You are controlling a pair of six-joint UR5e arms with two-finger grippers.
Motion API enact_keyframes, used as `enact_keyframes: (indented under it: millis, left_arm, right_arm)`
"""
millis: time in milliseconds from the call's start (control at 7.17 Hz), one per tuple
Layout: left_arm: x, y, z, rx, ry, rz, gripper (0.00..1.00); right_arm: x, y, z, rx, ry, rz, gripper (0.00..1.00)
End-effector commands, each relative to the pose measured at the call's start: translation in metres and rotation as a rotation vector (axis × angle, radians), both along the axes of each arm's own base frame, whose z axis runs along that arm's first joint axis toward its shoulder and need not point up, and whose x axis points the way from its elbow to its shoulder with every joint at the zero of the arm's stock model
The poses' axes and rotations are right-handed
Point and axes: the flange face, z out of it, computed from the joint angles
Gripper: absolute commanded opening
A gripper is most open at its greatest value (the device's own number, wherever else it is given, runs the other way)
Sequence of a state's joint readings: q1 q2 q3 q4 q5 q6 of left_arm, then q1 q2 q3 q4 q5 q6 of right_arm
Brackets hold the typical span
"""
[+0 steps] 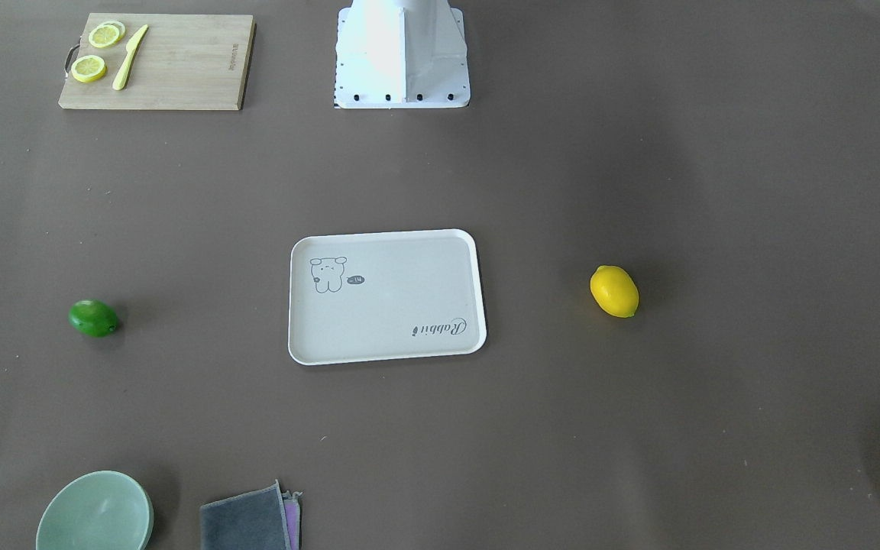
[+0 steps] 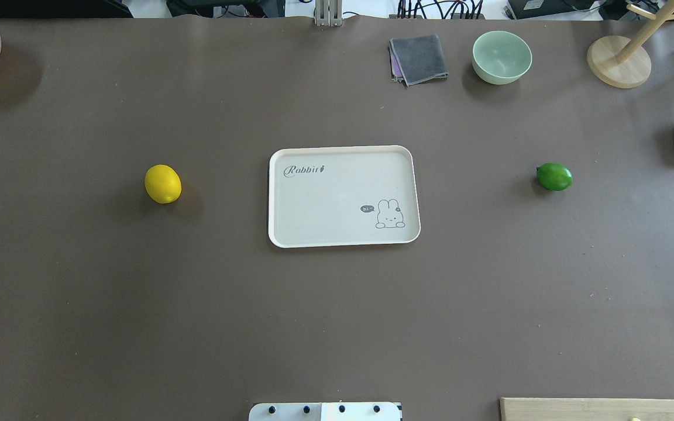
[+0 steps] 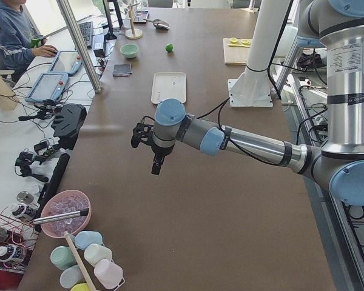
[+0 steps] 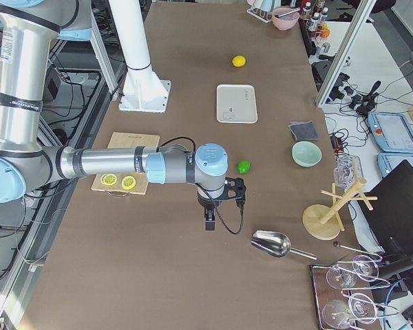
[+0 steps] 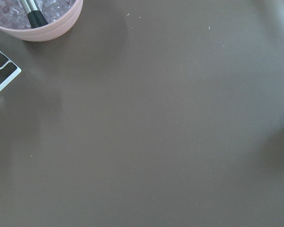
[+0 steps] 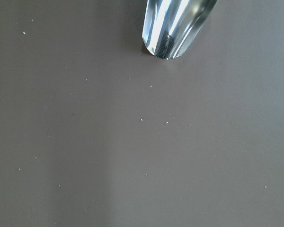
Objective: Place all lemons on tray
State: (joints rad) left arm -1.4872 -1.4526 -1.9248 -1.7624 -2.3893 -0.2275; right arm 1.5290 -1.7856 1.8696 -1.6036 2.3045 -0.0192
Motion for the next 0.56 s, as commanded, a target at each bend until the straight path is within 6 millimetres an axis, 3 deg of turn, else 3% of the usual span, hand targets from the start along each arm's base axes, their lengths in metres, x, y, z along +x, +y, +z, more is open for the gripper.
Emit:
enact_keyframes:
  millis: [0, 279, 419]
  left_arm:
    - [-0.001, 0.004, -0.008, 0.019, 0.004, -0.002, 0.98]
    - [-0.002, 0.0, 0.006, -0.029, -0.013, -0.03, 0.98]
    - [-0.002, -0.002, 0.002, -0.04, -0.003, -0.056, 0.98]
  right_arm:
    - [0.001, -0.001, -0.01, 0.028, 0.007, -0.004, 1.0]
    - [0.001, -0.001, -0.012, 0.03, 0.0, -0.004, 1.0]
    - [0.001, 0.0, -0.01, 0.034, 0.012, -0.011, 1.0]
